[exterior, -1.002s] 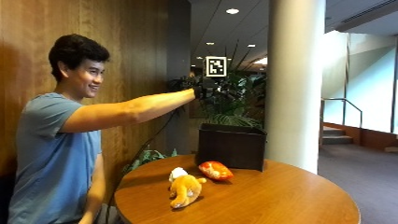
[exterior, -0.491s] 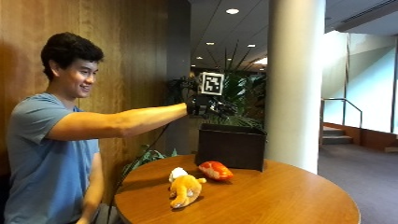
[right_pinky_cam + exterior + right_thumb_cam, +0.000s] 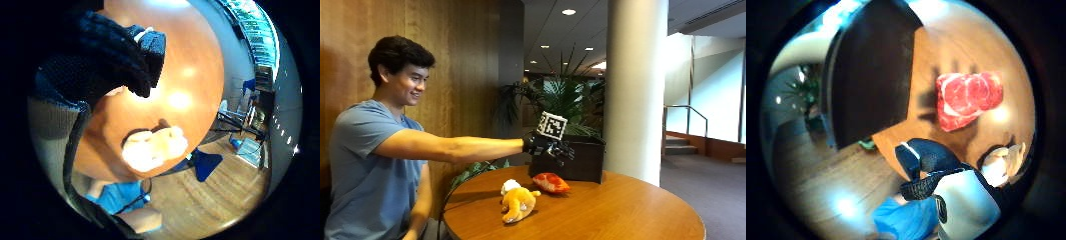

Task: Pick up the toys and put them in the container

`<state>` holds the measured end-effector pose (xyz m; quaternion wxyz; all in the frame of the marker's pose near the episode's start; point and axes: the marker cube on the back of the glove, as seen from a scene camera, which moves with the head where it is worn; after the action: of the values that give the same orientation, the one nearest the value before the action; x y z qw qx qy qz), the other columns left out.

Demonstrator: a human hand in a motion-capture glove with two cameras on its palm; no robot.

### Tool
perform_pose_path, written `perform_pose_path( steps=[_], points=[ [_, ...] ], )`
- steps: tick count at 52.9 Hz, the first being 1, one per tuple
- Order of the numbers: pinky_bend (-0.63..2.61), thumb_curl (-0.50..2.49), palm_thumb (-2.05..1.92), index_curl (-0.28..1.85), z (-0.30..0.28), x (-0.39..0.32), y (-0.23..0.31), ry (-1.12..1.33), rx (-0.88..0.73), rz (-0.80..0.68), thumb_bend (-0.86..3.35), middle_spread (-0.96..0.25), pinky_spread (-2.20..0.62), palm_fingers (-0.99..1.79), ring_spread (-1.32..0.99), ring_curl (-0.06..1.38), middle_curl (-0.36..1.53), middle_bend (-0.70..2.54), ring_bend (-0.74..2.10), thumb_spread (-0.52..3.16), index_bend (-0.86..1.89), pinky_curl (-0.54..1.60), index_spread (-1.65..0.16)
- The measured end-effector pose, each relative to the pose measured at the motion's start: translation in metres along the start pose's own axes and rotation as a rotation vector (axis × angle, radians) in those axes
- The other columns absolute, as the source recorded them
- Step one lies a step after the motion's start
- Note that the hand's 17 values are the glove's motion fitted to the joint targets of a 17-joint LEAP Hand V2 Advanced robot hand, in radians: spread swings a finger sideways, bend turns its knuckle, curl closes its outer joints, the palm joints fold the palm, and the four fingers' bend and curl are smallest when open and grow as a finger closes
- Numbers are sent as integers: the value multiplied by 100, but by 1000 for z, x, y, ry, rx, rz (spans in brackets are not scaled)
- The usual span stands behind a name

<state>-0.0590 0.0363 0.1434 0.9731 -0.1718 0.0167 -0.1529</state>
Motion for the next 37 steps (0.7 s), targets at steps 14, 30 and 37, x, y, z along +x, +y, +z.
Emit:
perform_pose_path(
  steps=[14,30,37],
  points=[
    [138,27,-1,12,55,-9,-14,52,-81,78,-3,3,6,-27,5,23,24,12,26,106,6,34,-25],
    [137,24,-7,14,101,-27,-23,-2,-136,141,-6,3,5,-18,5,25,22,13,23,103,10,34,-27],
    [127,24,2,19,108,-22,-24,49,-69,115,0,2,2,2,4,28,25,20,29,114,20,32,-27]
  ],
)
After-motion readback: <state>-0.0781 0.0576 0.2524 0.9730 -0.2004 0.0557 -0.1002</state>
